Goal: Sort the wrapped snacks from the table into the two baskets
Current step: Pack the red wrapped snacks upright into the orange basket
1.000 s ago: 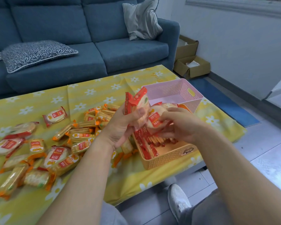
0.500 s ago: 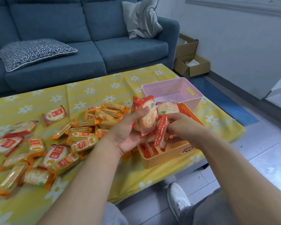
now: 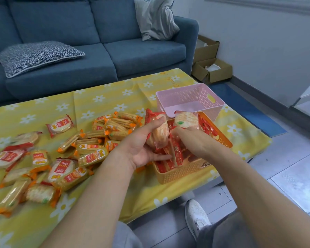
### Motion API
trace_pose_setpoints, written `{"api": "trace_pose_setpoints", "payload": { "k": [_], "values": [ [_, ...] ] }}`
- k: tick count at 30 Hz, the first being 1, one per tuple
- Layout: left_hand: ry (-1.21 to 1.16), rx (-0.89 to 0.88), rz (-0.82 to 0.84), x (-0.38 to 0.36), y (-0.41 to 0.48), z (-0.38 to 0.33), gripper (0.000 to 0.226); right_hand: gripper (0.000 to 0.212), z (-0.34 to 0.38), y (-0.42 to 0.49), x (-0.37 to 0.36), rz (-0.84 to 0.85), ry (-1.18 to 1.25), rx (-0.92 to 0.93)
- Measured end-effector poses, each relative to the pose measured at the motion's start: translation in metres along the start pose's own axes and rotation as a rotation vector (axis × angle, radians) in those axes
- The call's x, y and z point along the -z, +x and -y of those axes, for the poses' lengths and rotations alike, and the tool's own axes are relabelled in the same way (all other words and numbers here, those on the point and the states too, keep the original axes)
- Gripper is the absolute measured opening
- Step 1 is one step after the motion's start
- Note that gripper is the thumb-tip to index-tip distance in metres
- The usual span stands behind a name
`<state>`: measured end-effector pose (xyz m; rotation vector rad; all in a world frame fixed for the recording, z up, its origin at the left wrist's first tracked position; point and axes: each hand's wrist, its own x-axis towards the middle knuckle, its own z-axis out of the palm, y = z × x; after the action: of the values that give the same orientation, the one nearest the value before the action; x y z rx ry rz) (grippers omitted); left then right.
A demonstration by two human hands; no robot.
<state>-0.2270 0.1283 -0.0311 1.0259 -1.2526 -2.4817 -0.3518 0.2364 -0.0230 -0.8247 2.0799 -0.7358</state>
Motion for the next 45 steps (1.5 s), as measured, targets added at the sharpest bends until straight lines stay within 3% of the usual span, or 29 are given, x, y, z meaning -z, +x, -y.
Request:
{"api": "trace_pose_setpoints", "payload": {
  "k": [3, 8, 12, 15, 18, 20, 22, 24, 27, 30, 37, 42, 45],
  "values": [
    [0.017, -0.031, -0.074, 0.003, -0.003, -0.006, 0.051, 0.041, -0.002, 0.000, -0.004, 0.063, -0.168, 0.082],
    [-0.064, -0.145, -0.147, 0.015, -0.002, -0.011, 0.061, 0.041, 0.000, 0.005, -0.002, -0.088, -0.320, 0.140],
    [-0.026, -0.166, -0.117, 0.015, 0.003, -0.009, 0.058, 0.041, 0.000, 0.021, -0.016, 0.049, -0.457, 0.081],
    [0.024, -0.178, -0.100, 0.015, 0.005, -0.008, 0.068, 0.039, -0.002, 0.027, -0.027, 0.162, -0.553, 0.076],
    [0.151, -0.286, -0.113, 0.014, 0.006, -0.006, 0.066, 0.034, -0.002, 0.022, -0.012, 0.067, -0.521, 0.088],
    [0.312, -0.422, -0.153, 0.012, 0.008, -0.005, 0.071, 0.028, 0.003, 0.012, 0.003, -0.184, -0.414, 0.149],
    [0.475, -0.552, -0.132, 0.010, 0.012, -0.001, 0.078, 0.029, 0.010, 0.003, 0.012, -0.273, 0.058, 0.190],
    [0.643, -0.623, -0.061, 0.008, 0.016, 0.004, 0.088, 0.037, 0.016, -0.002, 0.013, -0.111, 0.497, 0.143],
    [0.819, -0.624, 0.014, 0.004, 0.019, 0.008, 0.094, 0.033, 0.010, 0.004, 0.016, 0.032, 0.553, 0.152],
    [0.684, -0.631, 0.008, 0.009, 0.017, 0.003, 0.091, 0.021, -0.001, 0.005, 0.030, 0.095, 0.680, 0.140],
    [0.256, -0.459, -0.155, 0.012, 0.010, -0.007, 0.052, 0.031, -0.017, -0.001, 0.054, 0.015, 0.632, 0.144],
    [0.006, -0.185, 0.130, 0.000, -0.005, -0.006, 0.031, 0.026, -0.007, -0.001, 0.035, 0.010, 0.843, 0.139],
    [-0.001, -0.156, 0.135, -0.004, -0.007, -0.005, 0.033, 0.023, -0.007, 0.001, 0.025, -0.178, 0.501, 0.112]
  ]
}}
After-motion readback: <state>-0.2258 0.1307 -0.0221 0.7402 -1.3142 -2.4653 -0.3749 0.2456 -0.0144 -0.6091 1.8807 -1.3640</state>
